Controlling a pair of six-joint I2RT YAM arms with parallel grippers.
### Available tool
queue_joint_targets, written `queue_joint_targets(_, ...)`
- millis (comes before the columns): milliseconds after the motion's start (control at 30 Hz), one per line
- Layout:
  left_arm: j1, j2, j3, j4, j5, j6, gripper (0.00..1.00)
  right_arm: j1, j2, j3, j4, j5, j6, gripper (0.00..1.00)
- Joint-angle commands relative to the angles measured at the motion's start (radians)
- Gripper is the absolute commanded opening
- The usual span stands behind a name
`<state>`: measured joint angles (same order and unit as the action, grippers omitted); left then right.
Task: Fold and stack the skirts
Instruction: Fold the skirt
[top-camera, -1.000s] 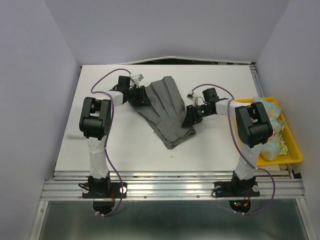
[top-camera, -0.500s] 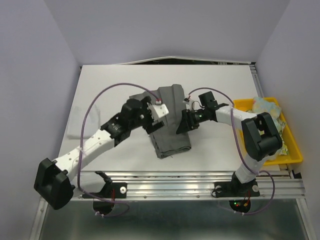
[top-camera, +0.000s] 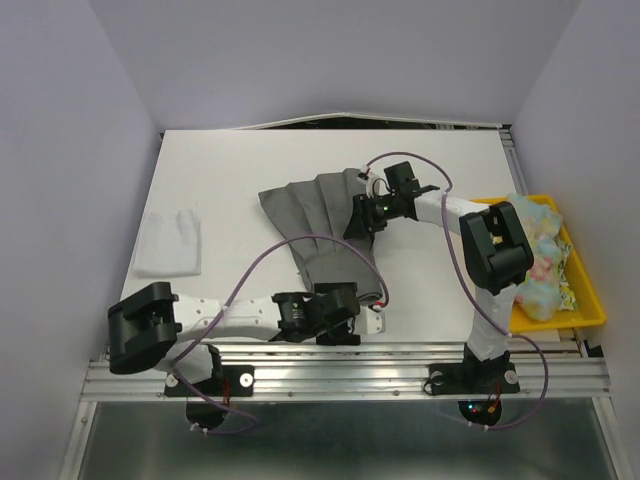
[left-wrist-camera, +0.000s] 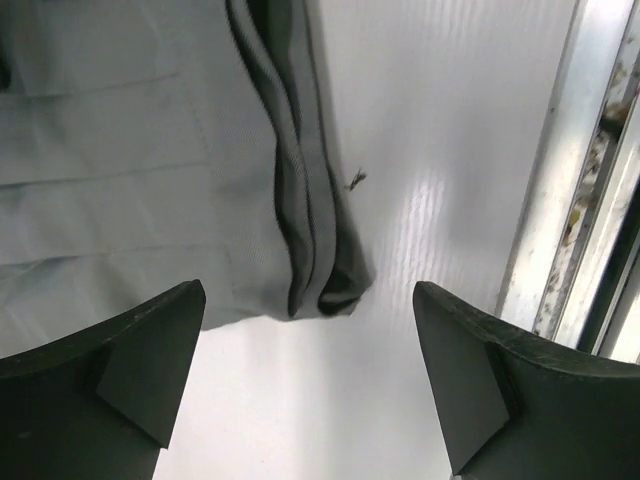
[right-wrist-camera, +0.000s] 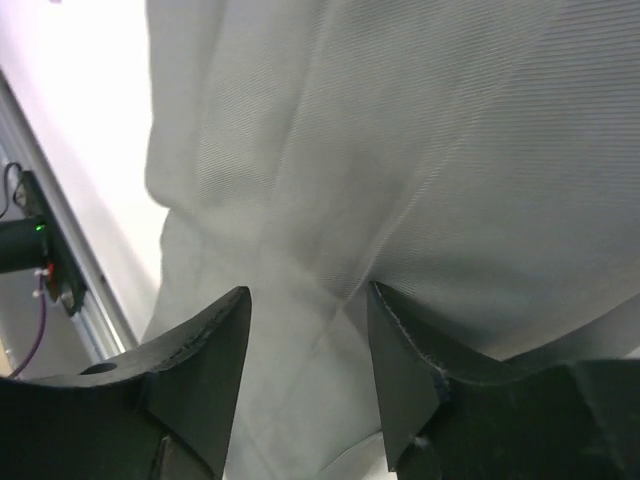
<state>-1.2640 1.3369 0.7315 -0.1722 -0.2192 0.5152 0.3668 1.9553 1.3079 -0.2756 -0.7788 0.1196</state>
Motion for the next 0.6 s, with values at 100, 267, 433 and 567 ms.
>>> queue_joint_targets(100,-0.081,0.163,0.101,0.042,-0.091,-0.107,0.88,-0.005,0.089,0.07,0.119,0.035,-0.004,0.52)
queue_joint_targets(267,-0.081,0.318,0.141,0.046,-0.12,-0.109,0.77,-0.005,0.137,0.036,0.139,0.069,-0.034,0.5)
queue_joint_targets(433,-0.064,0.403,0.121,0.102,-0.209,-0.096,0.66,-0.005,0.154,-0.012,0.131,0.082,-0.069,0.45)
queue_joint_targets(567,-0.04,0.441,0.115,0.114,-0.235,-0.083,0.55,0.004,0.168,-0.039,0.113,0.11,-0.097,0.43)
